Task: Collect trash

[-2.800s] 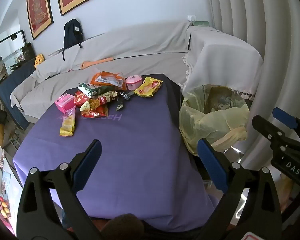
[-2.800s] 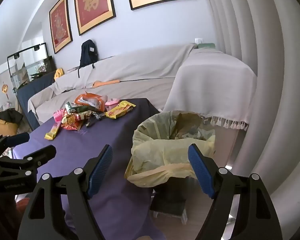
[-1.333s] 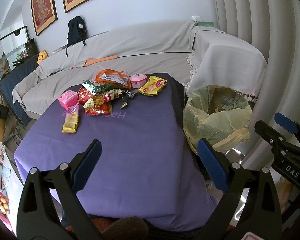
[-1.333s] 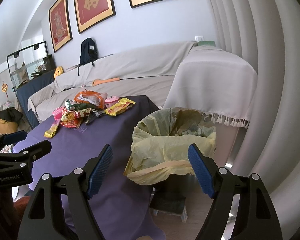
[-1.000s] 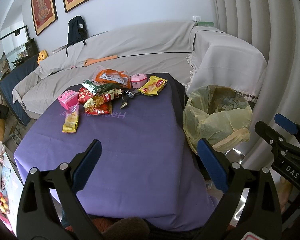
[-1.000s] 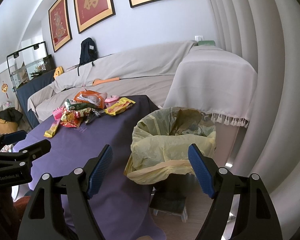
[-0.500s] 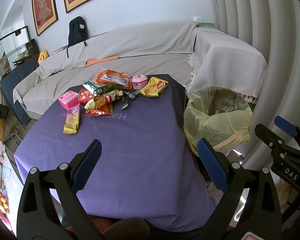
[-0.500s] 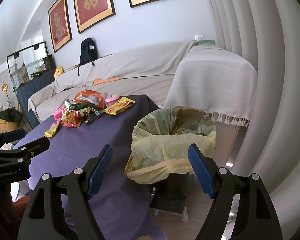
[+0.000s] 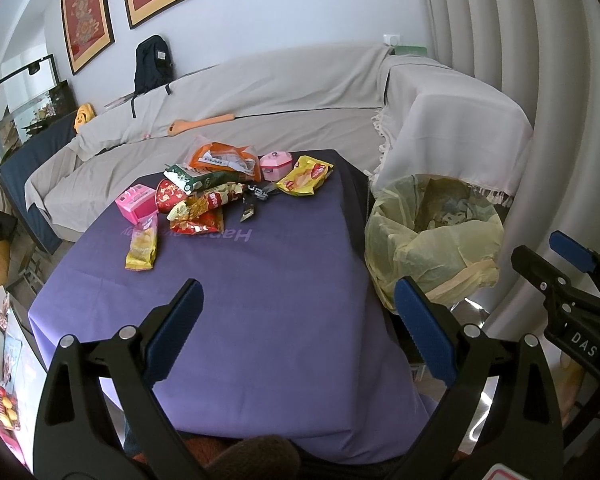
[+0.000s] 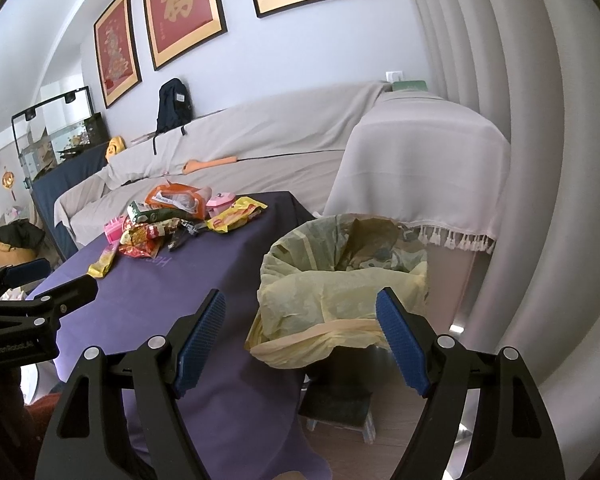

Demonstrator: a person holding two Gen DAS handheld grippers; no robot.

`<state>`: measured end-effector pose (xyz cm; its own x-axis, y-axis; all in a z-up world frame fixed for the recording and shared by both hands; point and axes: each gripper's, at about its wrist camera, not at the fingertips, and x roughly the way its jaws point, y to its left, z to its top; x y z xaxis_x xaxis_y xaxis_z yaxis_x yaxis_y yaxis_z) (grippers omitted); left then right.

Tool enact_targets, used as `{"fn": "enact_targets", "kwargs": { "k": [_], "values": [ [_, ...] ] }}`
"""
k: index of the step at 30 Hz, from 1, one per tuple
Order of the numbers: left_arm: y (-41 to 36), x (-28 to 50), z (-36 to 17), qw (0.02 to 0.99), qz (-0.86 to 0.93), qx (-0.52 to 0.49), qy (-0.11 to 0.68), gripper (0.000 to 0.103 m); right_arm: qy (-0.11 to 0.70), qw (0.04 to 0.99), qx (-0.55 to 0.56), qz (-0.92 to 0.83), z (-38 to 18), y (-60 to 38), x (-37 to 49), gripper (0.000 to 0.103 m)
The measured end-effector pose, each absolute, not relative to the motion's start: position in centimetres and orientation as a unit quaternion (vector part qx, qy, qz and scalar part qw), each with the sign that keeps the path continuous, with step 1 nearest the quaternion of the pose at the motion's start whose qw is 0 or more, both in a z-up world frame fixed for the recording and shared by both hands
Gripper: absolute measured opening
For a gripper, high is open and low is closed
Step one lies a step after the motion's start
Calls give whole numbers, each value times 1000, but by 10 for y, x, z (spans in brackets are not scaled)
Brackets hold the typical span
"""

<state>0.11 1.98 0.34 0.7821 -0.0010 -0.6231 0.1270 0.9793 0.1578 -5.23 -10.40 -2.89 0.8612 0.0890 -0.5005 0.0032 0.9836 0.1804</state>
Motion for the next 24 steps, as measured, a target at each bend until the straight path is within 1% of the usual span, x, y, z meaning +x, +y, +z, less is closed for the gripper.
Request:
{"fn": "enact_targets", "kwargs": {
  "k": [17,24],
  "values": [
    [8,2,4,938,-35,95,331,92,265,960,90,20,-27,-107,-50,74],
    [14,14,-3,930,-46,71,357,92,277,957,88,16,-28,-108,-41,74]
  ]
}}
